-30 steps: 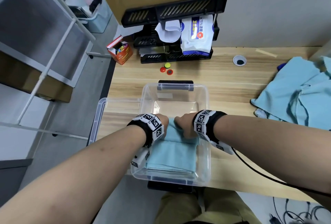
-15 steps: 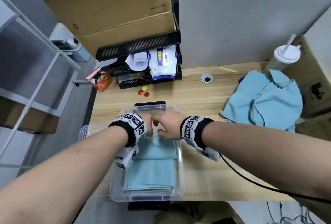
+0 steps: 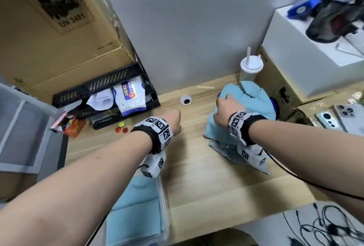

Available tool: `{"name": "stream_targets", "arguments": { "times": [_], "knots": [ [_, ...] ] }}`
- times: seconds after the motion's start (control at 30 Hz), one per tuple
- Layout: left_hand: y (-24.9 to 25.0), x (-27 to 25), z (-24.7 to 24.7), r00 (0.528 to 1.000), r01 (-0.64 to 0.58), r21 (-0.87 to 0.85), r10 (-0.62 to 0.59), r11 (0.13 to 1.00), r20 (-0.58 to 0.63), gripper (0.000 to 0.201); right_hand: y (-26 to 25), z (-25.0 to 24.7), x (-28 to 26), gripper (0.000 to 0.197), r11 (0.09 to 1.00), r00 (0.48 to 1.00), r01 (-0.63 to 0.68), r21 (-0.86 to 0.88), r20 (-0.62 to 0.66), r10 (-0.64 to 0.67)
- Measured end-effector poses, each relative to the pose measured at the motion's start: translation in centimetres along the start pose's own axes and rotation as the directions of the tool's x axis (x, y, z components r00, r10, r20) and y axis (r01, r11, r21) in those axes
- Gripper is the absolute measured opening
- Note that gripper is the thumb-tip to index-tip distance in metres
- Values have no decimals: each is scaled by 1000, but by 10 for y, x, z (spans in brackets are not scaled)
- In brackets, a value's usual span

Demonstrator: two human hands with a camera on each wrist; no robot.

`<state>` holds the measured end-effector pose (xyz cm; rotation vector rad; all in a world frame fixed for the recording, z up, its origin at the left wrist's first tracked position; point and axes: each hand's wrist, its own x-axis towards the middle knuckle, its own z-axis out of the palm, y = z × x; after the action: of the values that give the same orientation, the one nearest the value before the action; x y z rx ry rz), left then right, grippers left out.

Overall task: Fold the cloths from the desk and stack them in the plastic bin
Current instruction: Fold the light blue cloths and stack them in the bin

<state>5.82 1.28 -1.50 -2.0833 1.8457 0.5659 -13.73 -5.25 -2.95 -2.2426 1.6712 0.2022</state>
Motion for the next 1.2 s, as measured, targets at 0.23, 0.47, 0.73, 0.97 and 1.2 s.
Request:
{"name": "stream_targets", "arguments": {
  "times": [0.23, 0.47, 0.73, 0.97, 1.2],
  "knots": [
    [33, 21, 28, 990, -74, 39, 68, 997, 124, 24, 50, 36, 3, 37, 990, 960, -130, -55, 241, 139],
    [26, 21, 36, 984, -52, -2, 52, 999, 171, 21, 31, 28, 8, 23, 965, 989, 131, 228, -92, -113],
    [17, 5, -10, 982, -127, -358, 66, 925, -179, 69, -34, -31, 5, 16, 531, 962, 189, 826, -48, -269],
    [1, -14, -56, 876, -420, -528, 177, 738, -449, 64, -72, -94, 0, 26, 168, 947, 40, 985, 16, -320],
    [-12, -31, -94, 849, -361, -562, 14, 744, -527, 23, -99, -149, -6, 24, 129, 951, 83, 988, -39, -307]
  ]
}}
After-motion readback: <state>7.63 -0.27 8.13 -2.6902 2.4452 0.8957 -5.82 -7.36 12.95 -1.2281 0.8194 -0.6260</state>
